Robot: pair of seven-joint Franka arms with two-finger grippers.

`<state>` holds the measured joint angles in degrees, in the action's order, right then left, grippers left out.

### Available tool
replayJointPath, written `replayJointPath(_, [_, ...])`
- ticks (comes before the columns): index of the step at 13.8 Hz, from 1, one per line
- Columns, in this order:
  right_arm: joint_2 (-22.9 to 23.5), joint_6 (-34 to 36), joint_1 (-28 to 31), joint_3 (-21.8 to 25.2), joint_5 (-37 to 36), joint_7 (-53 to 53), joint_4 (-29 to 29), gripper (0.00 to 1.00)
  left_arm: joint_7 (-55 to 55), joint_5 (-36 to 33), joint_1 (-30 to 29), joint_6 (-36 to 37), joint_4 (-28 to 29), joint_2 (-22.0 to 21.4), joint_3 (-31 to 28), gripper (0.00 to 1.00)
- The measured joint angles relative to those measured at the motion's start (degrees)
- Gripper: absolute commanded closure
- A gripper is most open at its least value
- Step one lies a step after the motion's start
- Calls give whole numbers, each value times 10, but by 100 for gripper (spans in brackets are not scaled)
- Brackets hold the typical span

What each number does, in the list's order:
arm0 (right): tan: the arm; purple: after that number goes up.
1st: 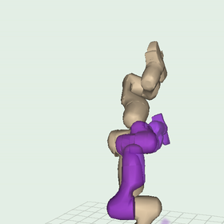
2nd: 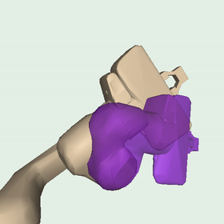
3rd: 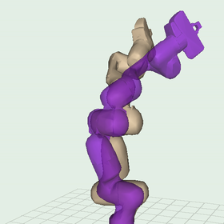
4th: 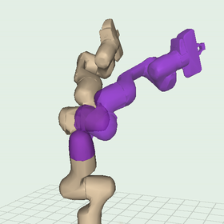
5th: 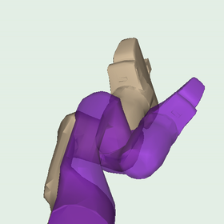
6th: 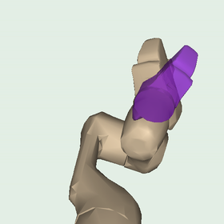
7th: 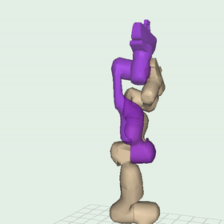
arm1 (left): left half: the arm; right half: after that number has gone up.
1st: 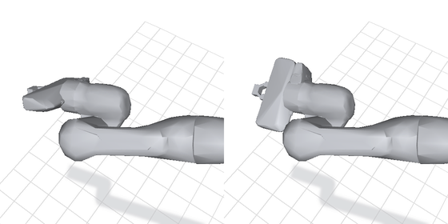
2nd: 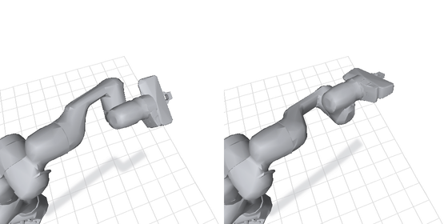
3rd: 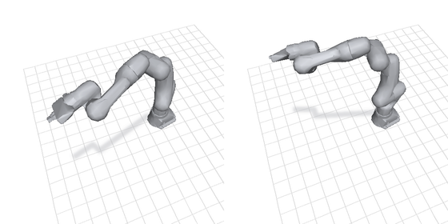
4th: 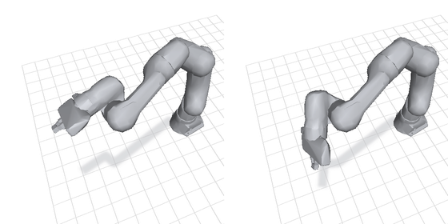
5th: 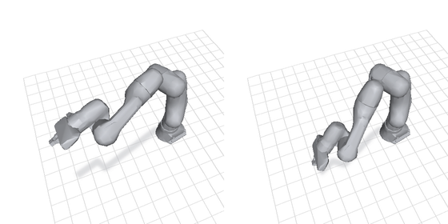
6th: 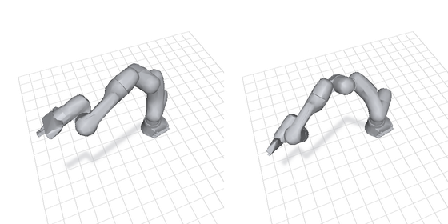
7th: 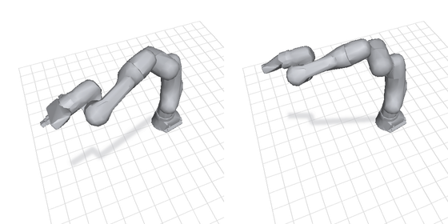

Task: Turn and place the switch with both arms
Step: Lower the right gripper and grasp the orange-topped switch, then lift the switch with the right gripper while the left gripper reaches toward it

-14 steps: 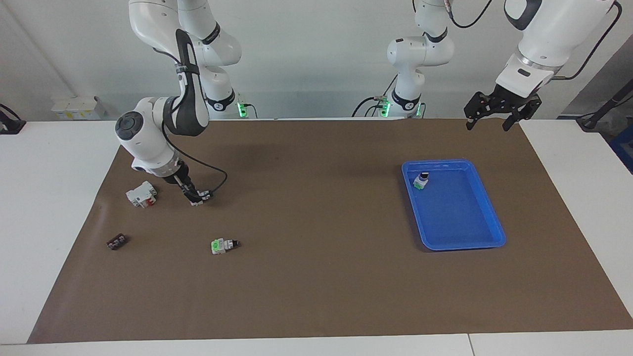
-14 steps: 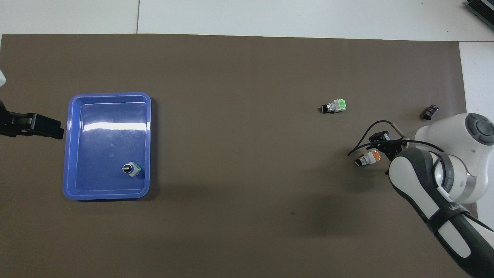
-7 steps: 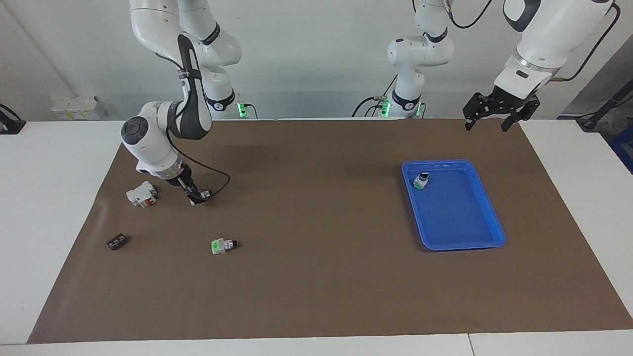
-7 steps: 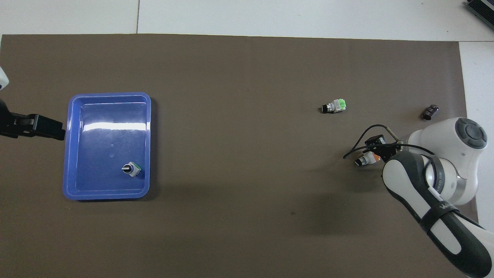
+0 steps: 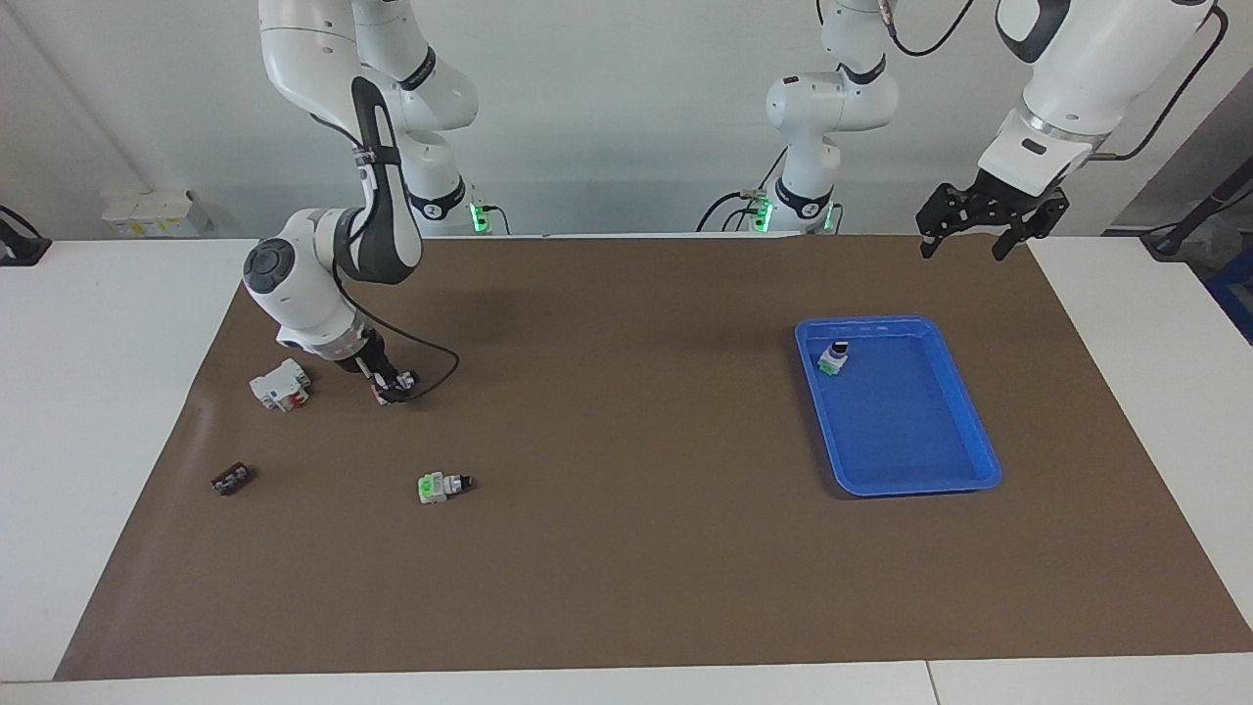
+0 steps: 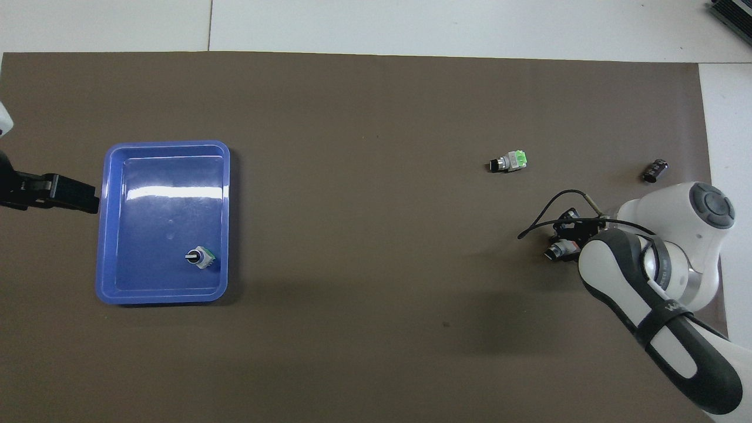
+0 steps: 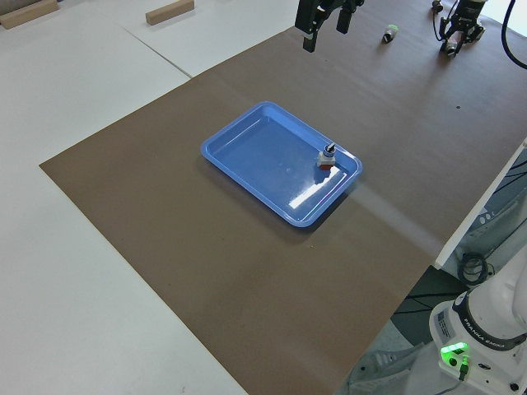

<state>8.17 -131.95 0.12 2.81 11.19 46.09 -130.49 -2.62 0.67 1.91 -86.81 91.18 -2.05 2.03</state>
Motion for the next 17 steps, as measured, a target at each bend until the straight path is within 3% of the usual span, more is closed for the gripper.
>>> replayJointPath(2, [0, 33, 0, 0, 11, -17, 10, 100, 0, 0, 0, 0, 0, 0, 0, 0])
replayJointPath(6, [4, 177, -36, -1, 132, 50, 103, 100, 0, 0, 0, 0, 2, 0, 0, 0])
replayJointPath(9, [10, 185, -100, -4, 268, 150, 146, 100, 0, 0, 0, 0, 2, 0, -1, 0])
replayJointPath(13, [12, 197, -164, -6, 395, 315, 233, 100, 0, 0, 0, 0, 2, -1, 0, 0])
replayJointPath(17, [13, 196, -207, -6, 521, 354, 263, 100, 15, 2, 3, 1, 4, -6, 7, 0])
